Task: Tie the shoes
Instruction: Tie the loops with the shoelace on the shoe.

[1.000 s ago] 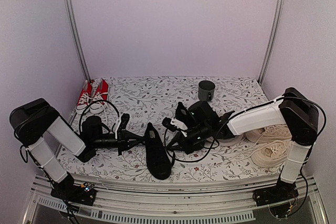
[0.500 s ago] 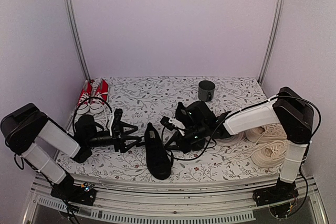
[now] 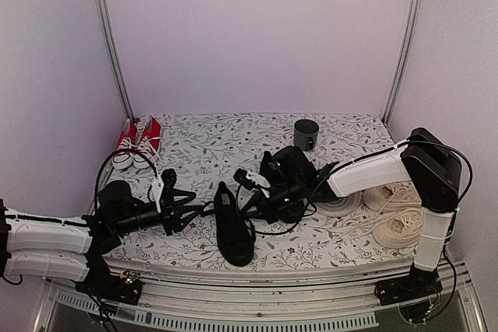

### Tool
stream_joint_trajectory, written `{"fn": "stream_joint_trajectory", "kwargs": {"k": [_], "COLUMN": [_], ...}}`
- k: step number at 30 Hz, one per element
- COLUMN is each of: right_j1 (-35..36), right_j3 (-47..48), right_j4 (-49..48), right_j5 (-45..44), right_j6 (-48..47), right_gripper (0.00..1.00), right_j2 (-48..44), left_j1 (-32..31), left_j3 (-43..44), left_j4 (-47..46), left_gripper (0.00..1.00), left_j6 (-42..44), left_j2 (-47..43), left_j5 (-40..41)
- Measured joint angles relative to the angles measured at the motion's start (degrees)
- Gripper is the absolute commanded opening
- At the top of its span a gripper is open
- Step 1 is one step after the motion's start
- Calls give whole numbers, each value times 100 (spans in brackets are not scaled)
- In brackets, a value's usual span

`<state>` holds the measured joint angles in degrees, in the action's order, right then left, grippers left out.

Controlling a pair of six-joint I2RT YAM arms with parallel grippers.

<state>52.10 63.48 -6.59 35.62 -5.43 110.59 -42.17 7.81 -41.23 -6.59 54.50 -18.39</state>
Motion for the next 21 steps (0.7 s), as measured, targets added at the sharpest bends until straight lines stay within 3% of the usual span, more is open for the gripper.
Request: {"fn": "stream_joint_trajectory", "kwargs": {"k": [5, 9, 13, 16, 18, 21], "right_j1": [0, 0, 0, 0, 0, 0], "right_j3": [50, 55, 55, 55, 55, 55], "right_j4": [0, 0, -4, -7, -7, -7], "right_j5": [-11, -61, -76, -85, -83, -83], "right_j6": [-37, -35, 2, 9, 9, 11], "right_gripper": [1, 1, 1, 1, 1, 1], "right_j2": [9, 11, 11, 13, 15, 17], "left_j1": [-138, -149, -153, -170, -181, -225], "left_j3": [586, 1062, 1038, 1060, 986, 719], "left_j4": [758, 758, 367, 210, 81, -33], "left_gripper": [34, 35, 32, 37, 41, 37], "left_j6": [284, 291, 208, 162, 125, 105], "left_j2": [1556, 2719, 3206, 3473, 3377, 2964], "left_j5": [317, 273, -63, -297, -352, -365]}}
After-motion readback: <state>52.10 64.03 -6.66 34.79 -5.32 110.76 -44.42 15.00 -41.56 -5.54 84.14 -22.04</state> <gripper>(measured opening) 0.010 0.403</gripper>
